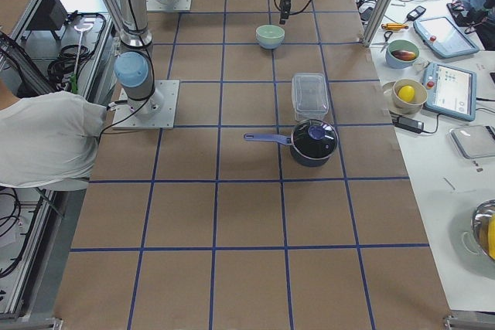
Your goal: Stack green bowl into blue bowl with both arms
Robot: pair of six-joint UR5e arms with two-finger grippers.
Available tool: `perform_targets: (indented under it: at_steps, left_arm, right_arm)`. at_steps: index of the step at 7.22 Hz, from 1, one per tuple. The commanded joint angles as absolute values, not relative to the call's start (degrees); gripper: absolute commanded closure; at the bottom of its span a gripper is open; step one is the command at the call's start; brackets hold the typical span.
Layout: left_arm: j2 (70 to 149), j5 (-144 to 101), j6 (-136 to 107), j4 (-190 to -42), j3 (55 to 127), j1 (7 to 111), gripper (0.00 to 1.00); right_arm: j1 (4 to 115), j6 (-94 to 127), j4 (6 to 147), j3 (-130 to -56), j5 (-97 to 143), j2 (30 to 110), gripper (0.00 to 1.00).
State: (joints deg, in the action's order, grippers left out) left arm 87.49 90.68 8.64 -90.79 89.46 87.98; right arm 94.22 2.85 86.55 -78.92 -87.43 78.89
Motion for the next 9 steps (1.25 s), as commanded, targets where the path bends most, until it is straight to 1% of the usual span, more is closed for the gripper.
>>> perform_targets:
  at_steps: [1, 3, 5, 6, 9]
  left_arm:
    - [87.71, 90.62, 8.44, -90.79, 89.21, 87.98, 0.0]
    - [88.06, 90.44, 8.26, -90.53, 88.95, 87.98, 0.0]
    - [87.98, 90.26, 8.26, -90.53, 88.86, 87.98, 0.0]
    - [88.07, 90.26, 8.26, -90.53, 88.94, 87.98, 0.0]
    - [88.07, 90.26, 8.26, -90.53, 88.94, 87.98, 0.0]
  right_arm:
    - [89.84, -7.02, 77.03, -78.48, -89.47, 85.93, 0.0]
    - [89.56, -7.73, 76.46, -82.16, -89.12, 89.98, 0.0]
    - [89.65, -6.95, 79.61, -86.11, -89.47, 92.98, 0.0]
    - [89.91, -6.16, 80.85, -86.83, -89.47, 92.99, 0.0]
    - [90.09, -5.71, 81.21, -85.43, -89.04, 92.64, 0.0]
